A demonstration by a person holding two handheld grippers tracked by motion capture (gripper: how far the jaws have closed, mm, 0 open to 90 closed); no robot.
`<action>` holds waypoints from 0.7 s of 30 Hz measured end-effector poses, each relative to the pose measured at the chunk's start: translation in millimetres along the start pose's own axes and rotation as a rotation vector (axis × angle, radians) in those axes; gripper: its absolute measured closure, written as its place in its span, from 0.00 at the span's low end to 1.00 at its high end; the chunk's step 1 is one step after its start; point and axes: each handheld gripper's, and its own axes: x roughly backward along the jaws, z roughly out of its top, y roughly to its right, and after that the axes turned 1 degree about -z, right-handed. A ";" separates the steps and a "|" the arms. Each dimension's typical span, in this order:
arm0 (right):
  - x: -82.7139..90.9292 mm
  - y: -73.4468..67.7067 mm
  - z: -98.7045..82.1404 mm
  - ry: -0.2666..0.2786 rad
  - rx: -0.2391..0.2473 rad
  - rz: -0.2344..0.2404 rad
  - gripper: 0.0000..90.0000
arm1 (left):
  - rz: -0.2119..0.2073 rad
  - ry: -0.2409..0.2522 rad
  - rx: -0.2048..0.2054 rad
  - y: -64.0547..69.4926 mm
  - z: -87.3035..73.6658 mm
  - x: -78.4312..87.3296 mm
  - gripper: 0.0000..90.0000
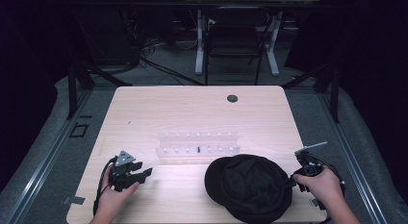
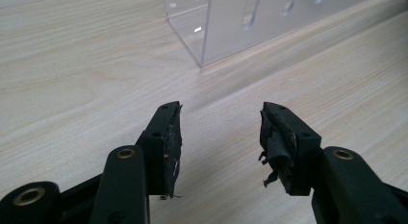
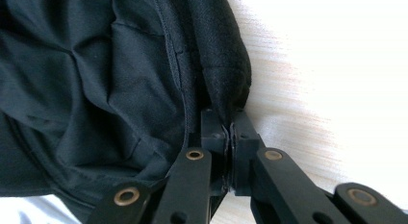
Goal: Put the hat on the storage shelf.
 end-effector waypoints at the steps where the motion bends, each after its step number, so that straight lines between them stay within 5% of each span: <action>1: 2.4 1.8 0.5 -0.018 0.018 0.003 0.97 | -0.001 0.006 0.002 -0.1 -0.2 -0.3 0.55; 14: 20.4 -4.2 -5.1 0.041 -0.013 0.085 0.97 | 0.002 0.005 0.001 -0.2 -0.4 -0.3 0.55; 21: 34.6 -9.2 -5.2 0.029 -0.013 0.098 0.97 | 0.004 0.006 0.002 -0.2 -0.6 -0.1 0.55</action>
